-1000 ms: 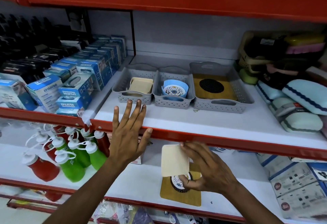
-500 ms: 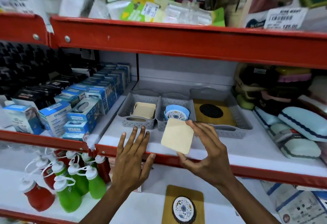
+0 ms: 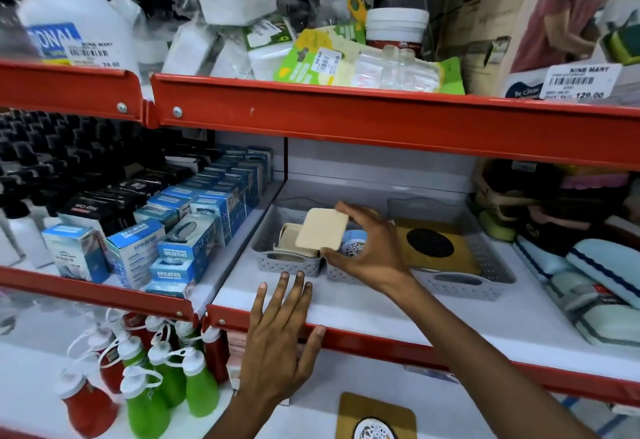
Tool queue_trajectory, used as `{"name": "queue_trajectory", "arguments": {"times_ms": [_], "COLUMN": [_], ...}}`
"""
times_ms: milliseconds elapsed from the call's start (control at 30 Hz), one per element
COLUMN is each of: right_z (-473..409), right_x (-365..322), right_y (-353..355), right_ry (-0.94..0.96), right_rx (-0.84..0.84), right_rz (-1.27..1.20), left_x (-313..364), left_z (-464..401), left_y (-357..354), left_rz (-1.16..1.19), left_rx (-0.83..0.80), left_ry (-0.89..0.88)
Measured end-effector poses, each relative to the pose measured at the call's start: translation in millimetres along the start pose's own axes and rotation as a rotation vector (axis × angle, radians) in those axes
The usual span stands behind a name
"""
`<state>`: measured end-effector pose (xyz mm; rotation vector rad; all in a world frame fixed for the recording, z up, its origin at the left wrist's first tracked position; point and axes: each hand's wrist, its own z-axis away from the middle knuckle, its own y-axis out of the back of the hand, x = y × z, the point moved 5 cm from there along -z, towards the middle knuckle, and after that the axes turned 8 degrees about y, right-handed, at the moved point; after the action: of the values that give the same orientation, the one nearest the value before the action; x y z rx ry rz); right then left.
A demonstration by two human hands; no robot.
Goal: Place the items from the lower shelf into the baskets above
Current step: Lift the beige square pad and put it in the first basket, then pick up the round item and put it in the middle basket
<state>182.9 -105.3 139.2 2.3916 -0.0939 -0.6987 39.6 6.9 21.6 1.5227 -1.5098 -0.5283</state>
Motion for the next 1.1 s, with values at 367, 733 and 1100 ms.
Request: {"name": "queue_trajectory", "arguments": {"times_ms": [367, 733, 1100], "right_z": [-60, -20, 132], "right_x": [38, 10, -13], "right_y": [-71, -39, 22], "right_ry": [-0.212, 0.025, 0.315], "right_rx": [-0.413, -0.549, -0.4], "right_rz": [0.08, 0.356, 0.609], "left_x": [-2, -3, 1], "left_z": [-2, -4, -3], "left_y": [-2, -1, 0], "left_rz": [0.011, 0.033, 0.002], "left_rx": [0.02, 0.035, 0.133], "left_ry": [-0.036, -0.017, -0.012]}}
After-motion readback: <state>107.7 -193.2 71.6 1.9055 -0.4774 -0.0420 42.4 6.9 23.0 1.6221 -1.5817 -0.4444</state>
